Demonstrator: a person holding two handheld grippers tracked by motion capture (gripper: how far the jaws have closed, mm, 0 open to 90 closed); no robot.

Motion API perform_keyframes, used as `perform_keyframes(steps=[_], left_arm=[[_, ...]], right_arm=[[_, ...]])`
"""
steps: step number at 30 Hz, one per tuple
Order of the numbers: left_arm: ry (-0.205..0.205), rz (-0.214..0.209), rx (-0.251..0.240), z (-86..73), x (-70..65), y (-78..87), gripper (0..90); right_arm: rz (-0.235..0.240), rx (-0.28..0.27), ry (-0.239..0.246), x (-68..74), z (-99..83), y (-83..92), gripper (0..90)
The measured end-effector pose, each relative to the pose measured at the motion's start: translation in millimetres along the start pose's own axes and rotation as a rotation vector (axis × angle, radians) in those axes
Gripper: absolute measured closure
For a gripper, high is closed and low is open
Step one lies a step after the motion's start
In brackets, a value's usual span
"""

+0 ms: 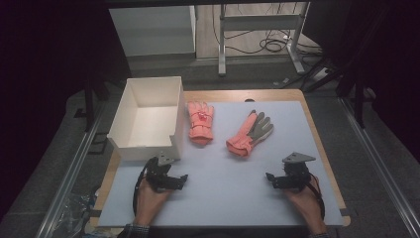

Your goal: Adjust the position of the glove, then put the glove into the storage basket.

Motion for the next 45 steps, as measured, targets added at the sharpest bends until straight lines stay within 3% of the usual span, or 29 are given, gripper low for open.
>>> perform_keyframes(steps=[24, 27, 34, 39, 41, 45], left_arm=[[-0.001, 0.002, 0.000, -0.1, -0.1, 0.0, 1.4], [-0.001, 0.002, -0.001, -0.1, -0.1, 0.0, 1.5], [0.000, 0.001, -0.001, -0.1, -0.1, 0.0, 1.5], [0.000, 0.001, -0.001, -0.1, 0.0, 0.0, 1.5], [0.001, 0.001, -0.001, -0.1, 0.0, 0.0, 1.5], [0.001, 0.001, -0.001, -0.1, 0.0, 0.0, 1.5]], right_arm=[[0.000, 0.027, -0.014, 0.1, 4.1, 1.2, 13.2], [0.043, 0.007, -0.061, -0.8, 10.1, 3.3, 13.5], [0.016, 0.003, -0.032, -4.6, 22.9, 9.4, 16.8], [0.024, -0.020, -0.016, -10.1, 36.2, 11.4, 22.5], [0.049, -0.011, 0.018, -13.7, 41.4, 8.6, 29.8], [0.052, -0.019, 0.016, -18.9, 50.3, 2.8, 34.7]])
Point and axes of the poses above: each handheld gripper's, and its own axes: y roughly backward along the jaws, z roughly out of its top, x roughly to its left, the point moved 4 cm from there along -y, roughly forward along the jaws, and after that the axes turned 10 degrees about y, right-handed, at the moved point
